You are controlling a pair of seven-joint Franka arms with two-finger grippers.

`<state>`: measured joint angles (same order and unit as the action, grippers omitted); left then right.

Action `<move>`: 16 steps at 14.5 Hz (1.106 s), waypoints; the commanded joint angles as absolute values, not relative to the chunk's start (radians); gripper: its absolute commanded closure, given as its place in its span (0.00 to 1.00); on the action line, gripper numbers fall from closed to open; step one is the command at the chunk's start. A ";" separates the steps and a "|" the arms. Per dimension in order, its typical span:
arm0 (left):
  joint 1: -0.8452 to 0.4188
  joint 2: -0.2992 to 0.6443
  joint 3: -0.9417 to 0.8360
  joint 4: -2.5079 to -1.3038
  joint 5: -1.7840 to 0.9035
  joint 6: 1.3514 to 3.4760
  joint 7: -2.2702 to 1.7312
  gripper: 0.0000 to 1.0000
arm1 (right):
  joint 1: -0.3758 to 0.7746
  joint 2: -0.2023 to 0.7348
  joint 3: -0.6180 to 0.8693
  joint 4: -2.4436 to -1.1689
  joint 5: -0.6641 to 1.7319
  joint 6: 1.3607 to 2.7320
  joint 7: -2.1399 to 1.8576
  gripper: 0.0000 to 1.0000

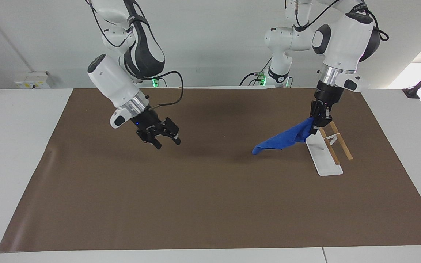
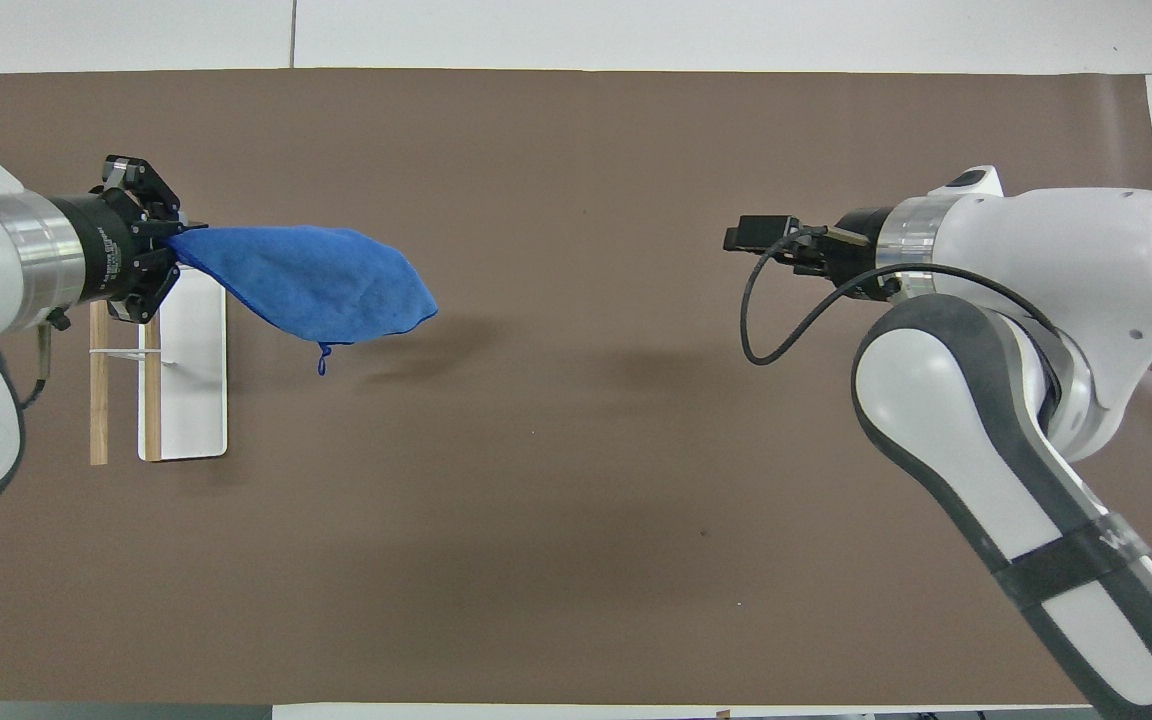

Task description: Right arm passes towel to left arm to hang

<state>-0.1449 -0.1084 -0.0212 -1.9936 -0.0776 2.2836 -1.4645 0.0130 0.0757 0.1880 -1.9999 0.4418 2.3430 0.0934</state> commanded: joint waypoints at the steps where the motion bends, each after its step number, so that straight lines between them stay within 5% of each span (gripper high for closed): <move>1: -0.066 -0.163 -0.025 -2.051 -0.058 2.253 -1.439 1.00 | -0.054 0.044 0.199 -1.996 0.179 2.212 0.069 0.00; 10: 0.189 -0.179 -0.026 -2.092 -0.058 2.284 -1.230 1.00 | -0.132 0.005 0.193 -1.658 -0.028 1.660 0.074 0.00; 16: 0.258 -0.173 -0.026 -2.135 -0.058 2.362 -1.197 1.00 | 0.047 0.012 -0.026 -1.519 -0.032 1.474 0.100 0.00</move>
